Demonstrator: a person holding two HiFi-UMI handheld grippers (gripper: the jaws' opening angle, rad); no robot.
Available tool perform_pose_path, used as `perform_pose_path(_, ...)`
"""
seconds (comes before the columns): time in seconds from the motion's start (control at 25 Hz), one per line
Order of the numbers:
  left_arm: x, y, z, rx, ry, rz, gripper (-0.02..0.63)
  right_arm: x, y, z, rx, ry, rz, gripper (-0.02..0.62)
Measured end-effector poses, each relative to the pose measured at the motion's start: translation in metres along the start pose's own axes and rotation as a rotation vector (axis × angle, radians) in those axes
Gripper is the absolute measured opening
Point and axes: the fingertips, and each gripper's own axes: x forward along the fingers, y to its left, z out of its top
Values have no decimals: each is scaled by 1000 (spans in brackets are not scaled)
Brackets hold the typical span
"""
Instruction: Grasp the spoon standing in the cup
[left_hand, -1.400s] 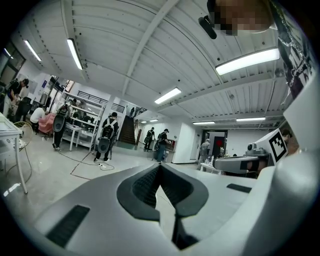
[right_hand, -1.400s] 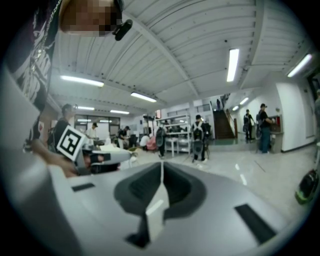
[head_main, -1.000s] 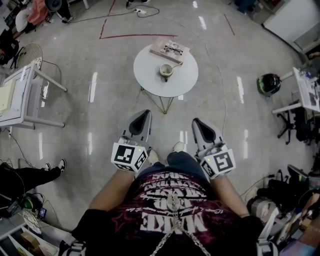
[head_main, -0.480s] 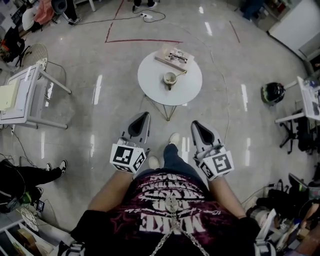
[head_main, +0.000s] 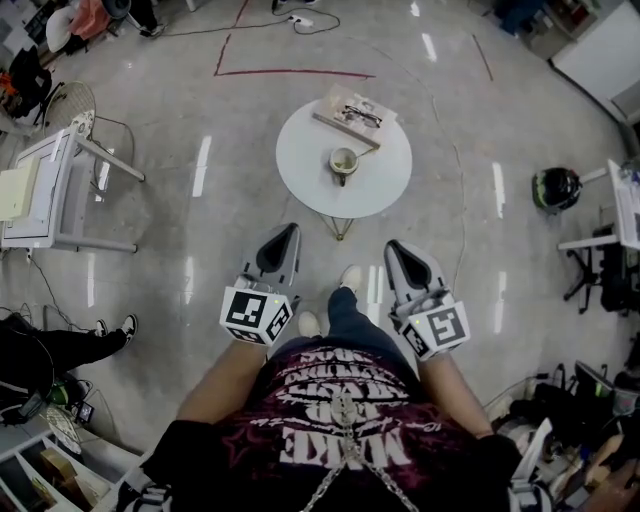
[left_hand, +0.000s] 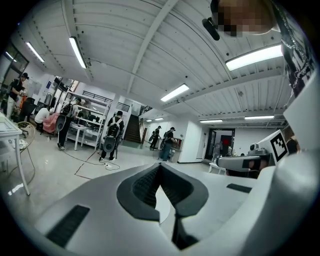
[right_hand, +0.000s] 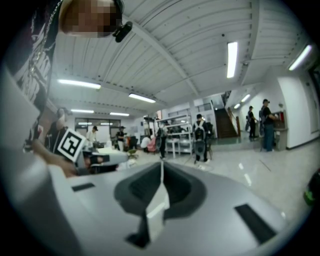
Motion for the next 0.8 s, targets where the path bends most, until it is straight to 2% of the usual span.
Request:
perform_pose_path(0.56,95,19,-19,-22,70,29,25,53,-89,-10,42,41,-9,37)
perform_pose_path(0.8,136,20,-13,-9,77,44,25,72,-128,-2,41,43,4,37)
